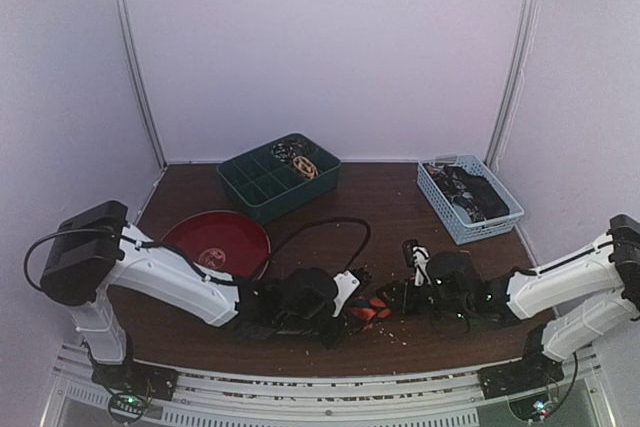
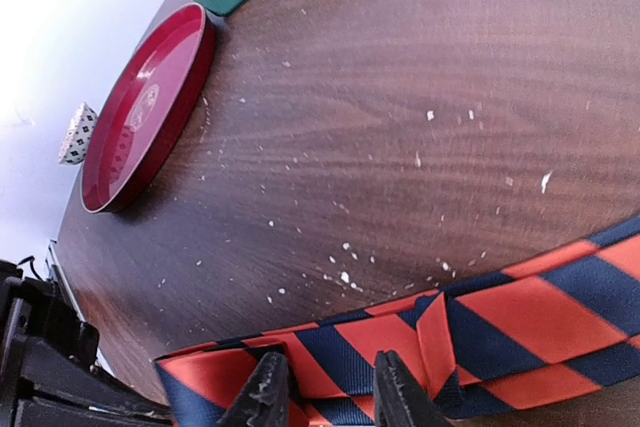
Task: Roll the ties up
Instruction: Roll the tie at the center of the board.
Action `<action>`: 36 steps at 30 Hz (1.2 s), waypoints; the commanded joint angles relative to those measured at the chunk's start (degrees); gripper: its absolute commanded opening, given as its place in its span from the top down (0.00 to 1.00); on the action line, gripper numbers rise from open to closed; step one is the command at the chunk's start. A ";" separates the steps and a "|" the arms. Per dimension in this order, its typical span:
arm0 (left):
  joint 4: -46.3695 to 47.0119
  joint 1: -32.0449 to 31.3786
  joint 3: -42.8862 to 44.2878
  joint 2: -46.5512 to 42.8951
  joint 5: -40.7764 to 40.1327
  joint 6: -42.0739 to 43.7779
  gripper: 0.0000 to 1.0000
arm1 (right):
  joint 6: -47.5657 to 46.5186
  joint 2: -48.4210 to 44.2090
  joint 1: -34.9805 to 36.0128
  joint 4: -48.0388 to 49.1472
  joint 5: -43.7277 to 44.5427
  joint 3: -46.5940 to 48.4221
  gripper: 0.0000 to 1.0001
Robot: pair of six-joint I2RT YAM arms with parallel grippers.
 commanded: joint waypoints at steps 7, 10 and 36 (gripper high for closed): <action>-0.36 1.74 6.07 4.66 1.01 2.54 0.95 | -4.28 -9.53 -1.38 -12.71 -2.16 2.09 0.52; 0.33 2.21 6.59 5.87 1.60 2.52 0.94 | -4.78 -9.01 -2.34 -12.53 -5.40 2.31 0.48; 4.15 5.21 -3.61 -3.41 1.22 5.76 0.59 | -0.02 5.88 -4.86 -0.80 -19.40 2.72 0.68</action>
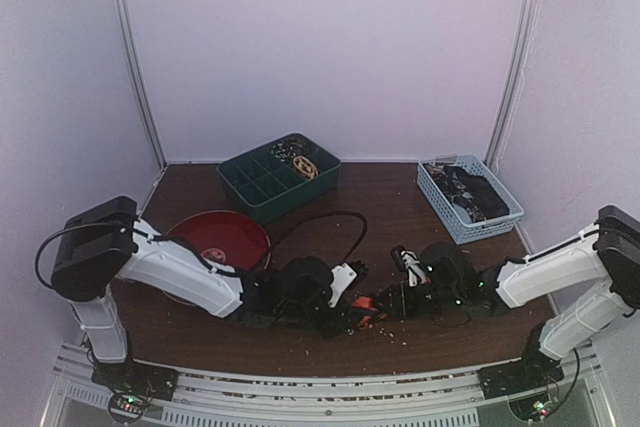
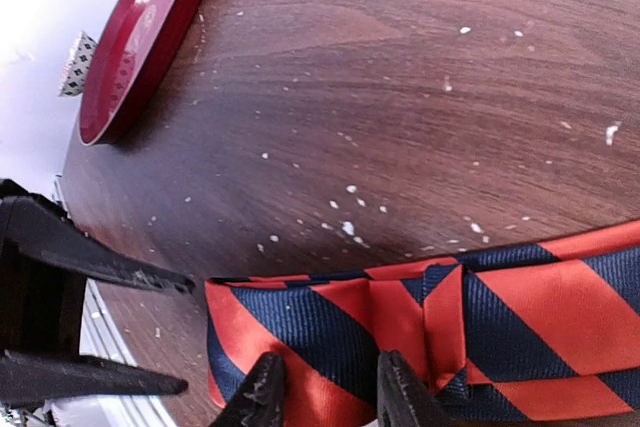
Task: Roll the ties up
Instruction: Roll the tie at the center of the board.
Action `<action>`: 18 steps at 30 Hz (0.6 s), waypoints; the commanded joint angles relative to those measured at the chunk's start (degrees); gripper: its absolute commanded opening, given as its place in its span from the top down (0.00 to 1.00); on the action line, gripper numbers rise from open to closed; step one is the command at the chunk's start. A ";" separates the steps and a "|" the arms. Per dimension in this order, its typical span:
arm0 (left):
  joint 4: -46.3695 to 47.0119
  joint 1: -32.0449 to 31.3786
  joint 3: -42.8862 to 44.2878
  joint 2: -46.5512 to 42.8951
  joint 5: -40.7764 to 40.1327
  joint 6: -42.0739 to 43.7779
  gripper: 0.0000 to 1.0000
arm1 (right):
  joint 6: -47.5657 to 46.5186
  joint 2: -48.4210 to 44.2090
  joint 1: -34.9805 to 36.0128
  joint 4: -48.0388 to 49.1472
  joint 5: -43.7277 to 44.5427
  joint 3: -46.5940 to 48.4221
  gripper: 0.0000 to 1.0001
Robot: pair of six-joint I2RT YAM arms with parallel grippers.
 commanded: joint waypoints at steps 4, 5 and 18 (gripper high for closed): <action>0.87 0.93 -10.47 -11.11 -4.76 -0.67 0.60 | 11.00 3.79 4.27 8.70 -0.08 -0.70 0.71; 0.92 0.89 -12.11 -12.61 -4.96 -1.03 0.60 | 12.58 4.59 5.04 10.20 0.28 -0.69 0.71; 3.15 0.89 -26.92 -25.01 -2.83 -3.59 0.82 | 18.75 12.51 13.64 12.55 6.98 6.25 0.73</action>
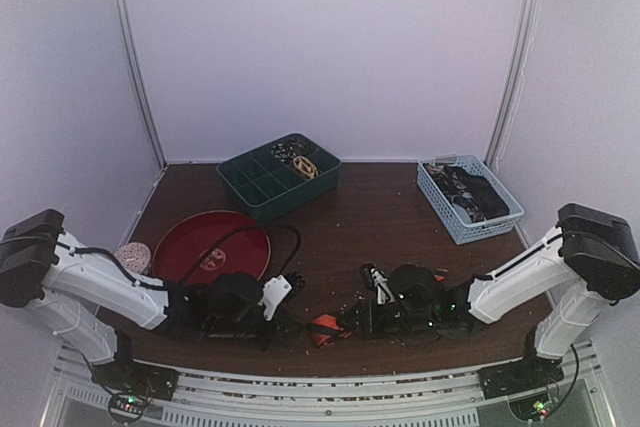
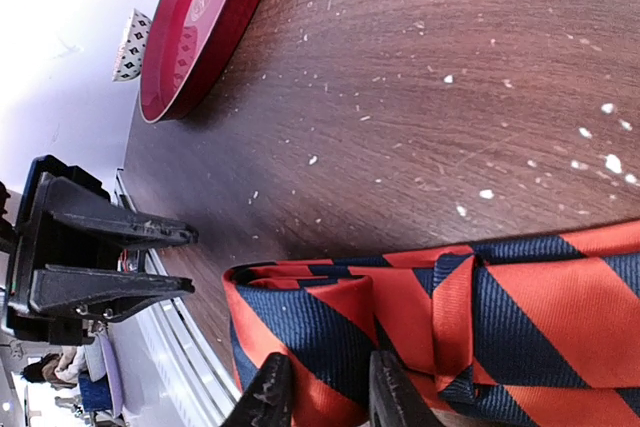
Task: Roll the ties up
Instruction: Roll the tie at the center of the board.
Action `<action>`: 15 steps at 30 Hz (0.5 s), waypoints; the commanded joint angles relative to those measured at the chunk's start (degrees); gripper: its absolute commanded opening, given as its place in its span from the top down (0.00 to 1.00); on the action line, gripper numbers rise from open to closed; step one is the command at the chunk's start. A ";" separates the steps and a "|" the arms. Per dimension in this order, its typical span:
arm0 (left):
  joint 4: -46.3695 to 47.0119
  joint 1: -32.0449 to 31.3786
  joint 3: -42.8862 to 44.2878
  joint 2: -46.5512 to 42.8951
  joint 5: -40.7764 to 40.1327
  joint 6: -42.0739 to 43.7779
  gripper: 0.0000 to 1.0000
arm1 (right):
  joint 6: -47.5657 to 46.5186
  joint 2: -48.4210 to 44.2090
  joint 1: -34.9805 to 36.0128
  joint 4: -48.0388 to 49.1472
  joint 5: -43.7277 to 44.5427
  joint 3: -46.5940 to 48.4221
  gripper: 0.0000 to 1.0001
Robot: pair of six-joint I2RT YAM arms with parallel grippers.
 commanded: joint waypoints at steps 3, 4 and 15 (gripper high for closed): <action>4.38 -0.09 -4.01 -2.07 1.69 -3.44 0.91 | 1.93 1.77 1.10 -0.10 3.81 1.86 0.73; 5.17 -0.26 -4.63 -2.01 2.28 -3.92 0.94 | 1.87 1.84 1.14 -0.28 3.96 1.92 0.74; 8.67 -2.43 -1.76 6.25 2.72 -7.97 1.00 | -0.56 0.30 1.28 -4.40 5.33 1.80 0.75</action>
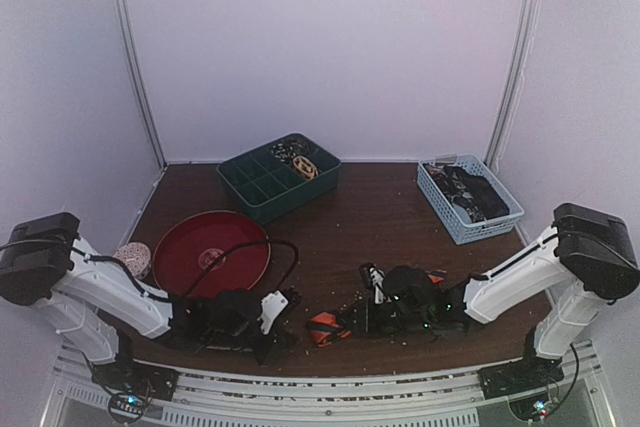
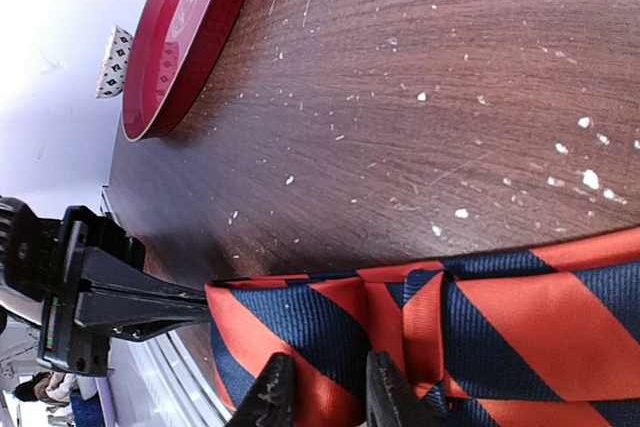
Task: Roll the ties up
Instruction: Roll the tie at the center of the board.
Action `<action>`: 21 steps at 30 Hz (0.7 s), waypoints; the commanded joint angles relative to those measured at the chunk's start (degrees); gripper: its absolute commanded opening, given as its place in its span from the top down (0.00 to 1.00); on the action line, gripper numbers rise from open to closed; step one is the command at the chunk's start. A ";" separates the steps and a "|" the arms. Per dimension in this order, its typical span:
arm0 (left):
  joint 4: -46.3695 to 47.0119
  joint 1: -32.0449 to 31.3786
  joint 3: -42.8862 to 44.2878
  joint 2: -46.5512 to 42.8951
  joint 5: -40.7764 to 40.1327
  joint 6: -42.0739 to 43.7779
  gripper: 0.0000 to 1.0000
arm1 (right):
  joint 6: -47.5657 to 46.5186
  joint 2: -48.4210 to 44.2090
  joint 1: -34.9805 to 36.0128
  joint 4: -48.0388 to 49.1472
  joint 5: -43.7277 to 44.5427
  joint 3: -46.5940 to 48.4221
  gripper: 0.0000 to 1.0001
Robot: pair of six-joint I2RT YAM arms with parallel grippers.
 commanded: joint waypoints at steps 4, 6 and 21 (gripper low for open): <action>3.44 -0.87 4.90 5.64 0.38 -1.71 1.00 | -3.11 -1.43 0.28 -5.83 2.50 0.67 0.75; 3.57 -0.88 5.32 6.62 0.15 -1.90 1.00 | -3.71 -1.42 0.27 -6.46 2.52 0.91 0.75; 6.30 -0.97 9.27 9.87 1.13 -0.54 1.00 | -4.47 -2.07 -0.51 -5.81 3.20 0.16 0.74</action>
